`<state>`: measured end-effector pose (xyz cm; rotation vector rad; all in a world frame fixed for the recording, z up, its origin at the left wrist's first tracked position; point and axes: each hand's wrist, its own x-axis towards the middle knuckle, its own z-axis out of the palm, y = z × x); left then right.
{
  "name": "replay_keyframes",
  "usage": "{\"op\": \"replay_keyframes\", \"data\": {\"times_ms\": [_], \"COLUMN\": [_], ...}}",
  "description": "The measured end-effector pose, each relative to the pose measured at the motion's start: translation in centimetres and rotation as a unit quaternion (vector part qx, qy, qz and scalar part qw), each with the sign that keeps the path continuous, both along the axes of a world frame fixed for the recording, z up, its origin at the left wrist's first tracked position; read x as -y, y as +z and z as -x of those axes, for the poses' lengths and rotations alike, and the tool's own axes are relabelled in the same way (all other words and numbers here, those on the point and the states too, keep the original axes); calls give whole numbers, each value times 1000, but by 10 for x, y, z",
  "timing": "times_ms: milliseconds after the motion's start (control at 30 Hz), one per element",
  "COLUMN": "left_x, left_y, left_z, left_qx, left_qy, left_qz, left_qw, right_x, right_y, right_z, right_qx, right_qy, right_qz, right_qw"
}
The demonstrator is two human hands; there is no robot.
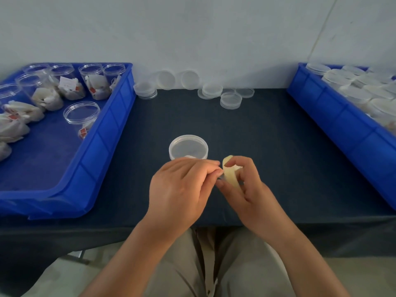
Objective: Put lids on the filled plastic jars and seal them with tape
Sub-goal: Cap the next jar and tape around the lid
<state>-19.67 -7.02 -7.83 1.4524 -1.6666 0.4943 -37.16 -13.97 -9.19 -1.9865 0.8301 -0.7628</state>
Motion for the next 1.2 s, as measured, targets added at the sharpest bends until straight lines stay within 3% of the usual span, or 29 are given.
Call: {"op": "replay_keyframes", "data": {"times_ms": [167, 267, 367, 467, 567, 900, 1200], "left_x": [-2, 0, 2, 8, 22, 34, 42], "left_y": [-13, -20, -30, -38, -42, -24, -28], "left_z": [0, -2, -10, -22, -33, -43, -40], "left_qx": [-41, -48, -126, -305, -429, -385, -342], "left_qy": [44, 44, 21, 52, -4, -31, -46], "left_qz": [11, 20, 37, -83, -190, -216, -198], "left_qw": [998, 998, 991, 947, 883, 897, 917], "right_x": [9, 11, 15, 24, 29, 37, 41], "right_y": [4, 4, 8, 11, 15, 24, 28], "right_z": [7, 4, 4, 4, -3, -25, -38], "right_qx": [-45, -53, -76, -128, -157, -179, -178], "right_qy": [27, 34, 3, -19, -13, 1, -6], "right_qz": [88, 93, 82, 84, 80, -1, -13], "right_qw": [995, 994, 994, 988, 984, 984, 984]}}
